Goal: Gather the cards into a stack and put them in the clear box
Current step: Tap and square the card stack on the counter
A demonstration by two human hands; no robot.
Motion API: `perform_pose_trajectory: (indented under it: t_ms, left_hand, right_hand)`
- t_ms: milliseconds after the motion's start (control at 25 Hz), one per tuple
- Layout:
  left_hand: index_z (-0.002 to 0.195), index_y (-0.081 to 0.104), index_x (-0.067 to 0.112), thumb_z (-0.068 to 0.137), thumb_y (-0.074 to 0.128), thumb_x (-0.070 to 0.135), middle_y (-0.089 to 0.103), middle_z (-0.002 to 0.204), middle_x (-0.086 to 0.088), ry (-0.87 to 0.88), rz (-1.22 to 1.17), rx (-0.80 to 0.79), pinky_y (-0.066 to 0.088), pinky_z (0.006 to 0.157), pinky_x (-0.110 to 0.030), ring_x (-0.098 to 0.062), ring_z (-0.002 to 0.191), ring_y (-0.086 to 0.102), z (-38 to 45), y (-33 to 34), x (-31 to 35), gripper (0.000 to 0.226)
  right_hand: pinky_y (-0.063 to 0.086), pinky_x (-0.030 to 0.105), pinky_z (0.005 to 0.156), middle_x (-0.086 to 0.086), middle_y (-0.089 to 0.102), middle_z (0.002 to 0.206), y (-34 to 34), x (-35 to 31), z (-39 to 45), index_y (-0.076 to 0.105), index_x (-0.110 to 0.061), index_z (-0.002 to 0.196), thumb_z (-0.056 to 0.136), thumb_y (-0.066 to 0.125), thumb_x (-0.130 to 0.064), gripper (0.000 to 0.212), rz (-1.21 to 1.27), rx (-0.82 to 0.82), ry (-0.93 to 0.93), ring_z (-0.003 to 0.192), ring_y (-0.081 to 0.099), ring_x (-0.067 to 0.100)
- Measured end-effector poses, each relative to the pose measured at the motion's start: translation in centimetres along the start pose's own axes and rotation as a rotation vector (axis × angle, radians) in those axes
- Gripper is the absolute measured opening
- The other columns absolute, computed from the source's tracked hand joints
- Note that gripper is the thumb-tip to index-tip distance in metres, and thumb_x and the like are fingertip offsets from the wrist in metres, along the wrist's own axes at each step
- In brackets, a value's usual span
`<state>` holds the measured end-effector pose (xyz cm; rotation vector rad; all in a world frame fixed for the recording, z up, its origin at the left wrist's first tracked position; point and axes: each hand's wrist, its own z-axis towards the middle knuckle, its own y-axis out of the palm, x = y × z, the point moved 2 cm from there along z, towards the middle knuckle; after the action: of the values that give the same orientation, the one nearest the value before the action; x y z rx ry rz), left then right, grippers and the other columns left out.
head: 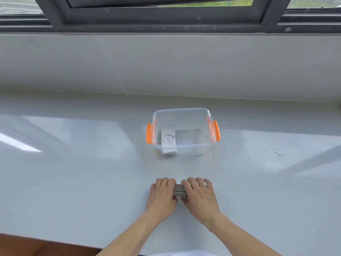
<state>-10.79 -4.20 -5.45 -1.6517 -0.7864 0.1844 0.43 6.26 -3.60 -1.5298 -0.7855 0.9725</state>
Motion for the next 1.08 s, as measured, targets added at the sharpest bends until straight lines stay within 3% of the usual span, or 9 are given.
perform_pose_trajectory:
  t_ms: [160,240,400,561,681,761,921,1001,1081]
  left_hand:
    - [0.145,0.024,0.027,0.068,0.058,0.016,0.036,0.139,0.016,-0.082,-0.391,0.073,0.016,0.112,-0.029,-0.004,0.131,0.027,-1.4,-0.8,-2.1,0.086]
    - [0.15,0.019,0.022,0.071,0.056,0.003,0.027,0.151,0.012,-0.185,-0.664,0.171,0.014,0.117,-0.03,-0.006,0.14,0.02,-2.5,-1.2,-4.3,0.09]
    - [0.15,0.017,0.031,0.064,0.043,0.013,0.019,0.152,0.02,-0.485,-1.163,0.291,0.032,0.087,0.0,-0.001,0.139,0.021,-4.4,-2.2,-6.1,0.091]
    - [0.151,0.013,0.035,0.063,0.043,0.014,0.019,0.152,0.027,-0.469,-1.294,0.171,0.028,0.078,0.009,0.021,0.126,0.027,-4.1,-1.0,-1.2,0.096]
    - [0.146,0.019,0.039,0.065,0.044,0.014,0.051,0.124,0.043,-0.344,-1.354,-0.038,0.038,0.075,0.004,0.025,0.1,0.049,-3.2,0.2,2.7,0.088]
    - [0.144,0.029,0.036,0.063,0.044,0.013,0.055,0.123,0.039,-0.331,-1.348,-0.104,0.04,0.082,-0.003,0.018,0.107,0.05,-2.9,-0.1,2.5,0.085]
    - [0.148,0.026,0.03,0.059,0.043,0.012,0.026,0.156,0.014,-0.506,-1.377,0.07,0.024,0.104,-0.021,0.0,0.14,0.024,-2.9,-1.4,-1.1,0.092]
    - [0.15,0.021,0.03,0.058,0.043,0.013,0.025,0.156,0.015,-0.534,-1.385,0.098,0.022,0.104,-0.021,0.003,0.136,0.025,-2.8,-1.4,-0.5,0.096]
    - [0.149,0.024,0.032,0.058,0.044,0.012,0.047,0.139,0.024,-0.44,-1.364,-0.03,0.036,0.092,-0.01,0.014,0.117,0.043,-2.7,-0.7,1.8,0.095]
  right_hand:
    - [0.046,0.038,0.07,-0.004,0.058,0.085,0.4,-0.1,0.1,0.057,-0.023,0.097,0.072,0.072,-0.034,0.032,0.012,-0.031,0.007,0.075,0.054,0.026]
    - [0.045,0.038,0.071,-0.004,0.058,0.087,0.3,0.1,0.3,0.056,-0.023,0.098,0.073,0.07,-0.034,0.031,0.01,-0.041,0.018,0.077,0.053,0.026]
    - [0.044,0.038,0.069,-0.004,0.058,0.087,0.2,0.0,0.6,0.057,-0.023,0.098,0.072,0.067,-0.032,0.029,0.015,-0.072,0.035,0.077,0.053,0.027]
    - [0.042,0.037,0.065,-0.004,0.057,0.084,0.0,-0.1,0.6,0.057,-0.023,0.096,0.071,0.067,-0.032,0.028,0.025,-0.074,0.044,0.074,0.052,0.026]
    - [0.041,0.036,0.063,-0.005,0.056,0.081,0.1,-0.3,0.4,0.057,-0.023,0.093,0.067,0.069,-0.031,0.03,0.03,-0.077,0.058,0.071,0.051,0.025]
    - [0.041,0.036,0.061,-0.005,0.056,0.08,0.1,-0.1,0.4,0.057,-0.024,0.093,0.066,0.069,-0.031,0.031,0.022,-0.076,0.05,0.07,0.051,0.025]
    - [0.042,0.036,0.062,-0.005,0.056,0.081,0.2,0.0,0.5,0.057,-0.024,0.094,0.067,0.069,-0.03,0.03,0.025,-0.064,0.044,0.071,0.051,0.026]
    - [0.041,0.036,0.062,-0.005,0.055,0.08,0.3,-0.1,0.5,0.057,-0.024,0.093,0.067,0.069,-0.03,0.03,0.025,-0.067,0.048,0.071,0.05,0.026]
    - [0.041,0.037,0.061,-0.005,0.055,0.078,0.2,-0.1,0.5,0.057,-0.023,0.091,0.065,0.07,-0.03,0.03,0.025,-0.069,0.063,0.07,0.051,0.025]
